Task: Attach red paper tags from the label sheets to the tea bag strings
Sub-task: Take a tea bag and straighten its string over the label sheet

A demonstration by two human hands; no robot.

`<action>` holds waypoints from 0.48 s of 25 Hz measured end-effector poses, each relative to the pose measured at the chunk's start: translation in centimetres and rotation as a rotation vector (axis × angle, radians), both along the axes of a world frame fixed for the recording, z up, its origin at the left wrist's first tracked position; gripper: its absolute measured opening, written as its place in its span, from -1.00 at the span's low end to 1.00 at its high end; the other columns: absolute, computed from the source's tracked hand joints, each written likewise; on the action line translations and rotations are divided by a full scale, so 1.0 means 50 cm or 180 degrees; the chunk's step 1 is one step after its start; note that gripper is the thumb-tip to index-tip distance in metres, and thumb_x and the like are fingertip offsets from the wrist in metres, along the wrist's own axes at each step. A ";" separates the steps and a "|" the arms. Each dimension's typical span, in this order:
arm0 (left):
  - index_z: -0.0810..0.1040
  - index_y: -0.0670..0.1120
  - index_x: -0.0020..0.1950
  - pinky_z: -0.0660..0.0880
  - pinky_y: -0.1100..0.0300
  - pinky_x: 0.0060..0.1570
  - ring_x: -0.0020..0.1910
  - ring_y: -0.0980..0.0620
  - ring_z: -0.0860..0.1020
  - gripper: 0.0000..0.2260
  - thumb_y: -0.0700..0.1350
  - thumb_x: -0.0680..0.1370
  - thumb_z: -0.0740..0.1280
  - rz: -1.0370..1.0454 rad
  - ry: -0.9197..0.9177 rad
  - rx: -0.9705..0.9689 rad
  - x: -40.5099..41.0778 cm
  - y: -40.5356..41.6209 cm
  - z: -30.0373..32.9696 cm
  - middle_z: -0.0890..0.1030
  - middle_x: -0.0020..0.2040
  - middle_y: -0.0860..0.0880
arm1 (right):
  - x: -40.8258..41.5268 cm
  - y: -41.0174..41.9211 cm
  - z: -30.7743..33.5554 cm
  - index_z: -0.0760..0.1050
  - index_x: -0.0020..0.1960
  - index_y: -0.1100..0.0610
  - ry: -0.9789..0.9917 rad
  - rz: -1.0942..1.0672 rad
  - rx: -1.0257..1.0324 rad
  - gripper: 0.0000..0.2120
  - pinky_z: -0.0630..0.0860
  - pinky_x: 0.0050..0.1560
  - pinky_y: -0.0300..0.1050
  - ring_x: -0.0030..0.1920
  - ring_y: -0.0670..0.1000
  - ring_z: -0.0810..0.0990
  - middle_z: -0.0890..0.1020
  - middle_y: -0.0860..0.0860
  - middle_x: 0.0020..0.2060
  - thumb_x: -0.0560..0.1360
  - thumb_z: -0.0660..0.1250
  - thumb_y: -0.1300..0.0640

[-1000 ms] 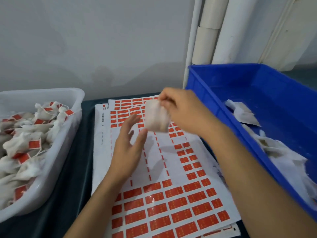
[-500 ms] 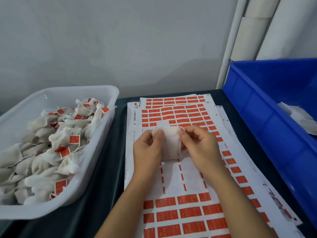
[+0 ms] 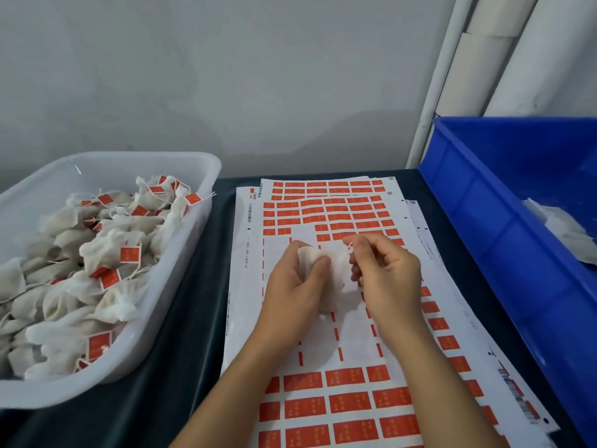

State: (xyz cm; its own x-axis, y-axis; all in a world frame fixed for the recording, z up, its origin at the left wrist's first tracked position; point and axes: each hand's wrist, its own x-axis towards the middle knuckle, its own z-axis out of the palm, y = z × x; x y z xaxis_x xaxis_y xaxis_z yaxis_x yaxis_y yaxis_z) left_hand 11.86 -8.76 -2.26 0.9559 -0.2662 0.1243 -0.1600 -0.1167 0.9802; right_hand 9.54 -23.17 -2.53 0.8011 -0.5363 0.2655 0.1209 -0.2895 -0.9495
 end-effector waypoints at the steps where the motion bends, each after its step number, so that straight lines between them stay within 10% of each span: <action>1: 0.50 0.21 0.13 0.67 0.23 -0.09 0.06 0.18 0.68 -0.94 0.11 0.68 0.29 -0.0035 0.0001 0.0053 -0.001 0.000 0.001 0.66 0.09 0.27 | 0.000 0.001 0.000 0.65 -0.04 -0.09 0.0001 -0.0068 -0.0012 -0.85 0.64 -0.19 -0.20 -0.17 -0.12 0.66 0.68 -0.20 -0.22 0.65 0.32 -0.03; 12: 0.55 0.18 -0.03 0.51 0.40 -0.18 -0.03 0.28 0.60 -0.81 0.25 0.64 0.26 -0.0456 -0.0481 0.1143 -0.015 -0.015 0.002 0.61 -0.06 0.33 | -0.022 -0.016 0.023 0.46 -0.07 -0.06 -0.0761 -0.1403 0.0076 -0.84 0.62 -0.26 -0.33 -0.10 -0.18 0.72 0.65 -0.31 -0.12 0.67 0.28 -0.05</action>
State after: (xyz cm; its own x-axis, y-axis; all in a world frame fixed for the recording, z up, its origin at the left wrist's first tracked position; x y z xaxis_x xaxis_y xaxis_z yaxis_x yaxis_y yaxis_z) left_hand 11.11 -9.51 -2.15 0.8841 -0.4472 0.1355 -0.3385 -0.4131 0.8455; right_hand 8.46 -23.95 -1.36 0.4153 -0.8182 0.3975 0.2070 -0.3406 -0.9172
